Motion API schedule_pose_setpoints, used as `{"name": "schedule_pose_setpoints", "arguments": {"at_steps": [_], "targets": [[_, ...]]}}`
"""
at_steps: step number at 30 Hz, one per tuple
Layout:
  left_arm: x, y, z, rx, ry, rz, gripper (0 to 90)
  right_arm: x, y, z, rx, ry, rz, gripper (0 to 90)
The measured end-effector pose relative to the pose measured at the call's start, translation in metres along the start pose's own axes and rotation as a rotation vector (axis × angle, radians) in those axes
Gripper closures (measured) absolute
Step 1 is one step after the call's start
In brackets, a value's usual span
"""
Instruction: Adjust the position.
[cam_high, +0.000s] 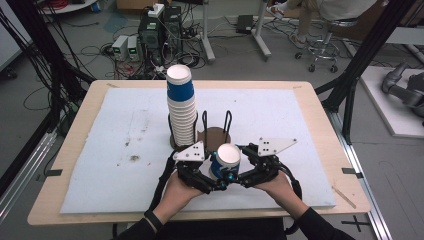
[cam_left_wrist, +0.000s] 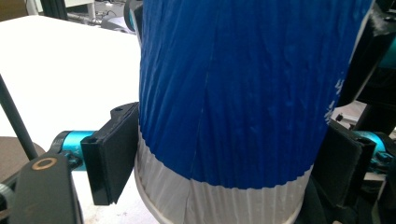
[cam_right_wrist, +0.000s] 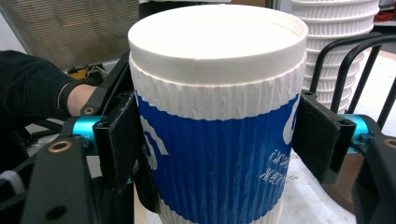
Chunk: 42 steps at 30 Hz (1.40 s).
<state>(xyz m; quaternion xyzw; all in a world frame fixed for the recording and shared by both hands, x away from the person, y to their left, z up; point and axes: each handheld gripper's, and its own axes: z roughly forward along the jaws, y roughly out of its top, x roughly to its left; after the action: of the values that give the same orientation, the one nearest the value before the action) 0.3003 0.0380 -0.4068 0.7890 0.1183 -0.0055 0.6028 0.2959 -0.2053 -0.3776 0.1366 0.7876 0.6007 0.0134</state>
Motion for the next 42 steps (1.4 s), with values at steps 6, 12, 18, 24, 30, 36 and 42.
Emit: {"name": "schedule_pose_setpoints", "arguments": {"at_steps": [6,12,18,24,30,36,42], "targets": [[0.001,0.000,0.000,0.021,0.003,-0.004,18.6,-0.001,0.005,-0.008,-0.036,-0.008,0.005,19.9],[0.001,0.000,0.002,0.071,0.009,0.015,18.9,-0.002,0.015,-0.018,-0.050,-0.009,0.012,19.7],[-0.001,0.002,0.005,0.110,0.012,0.043,19.3,-0.003,0.016,-0.014,0.005,0.002,0.028,19.8],[-0.001,0.003,0.003,0.096,0.021,0.044,17.9,-0.003,0.015,-0.014,0.023,0.022,0.018,30.2],[0.002,-0.001,0.000,-0.032,-0.011,-0.013,10.0,-0.006,0.016,-0.021,-0.046,0.026,0.050,30.4],[0.006,-0.006,0.000,-0.128,-0.055,-0.070,7.0,-0.005,0.017,-0.024,-0.109,0.032,0.063,30.4],[0.006,-0.006,0.000,-0.110,-0.089,-0.067,15.9,-0.003,0.017,-0.024,-0.115,0.047,0.053,30.5]]}}
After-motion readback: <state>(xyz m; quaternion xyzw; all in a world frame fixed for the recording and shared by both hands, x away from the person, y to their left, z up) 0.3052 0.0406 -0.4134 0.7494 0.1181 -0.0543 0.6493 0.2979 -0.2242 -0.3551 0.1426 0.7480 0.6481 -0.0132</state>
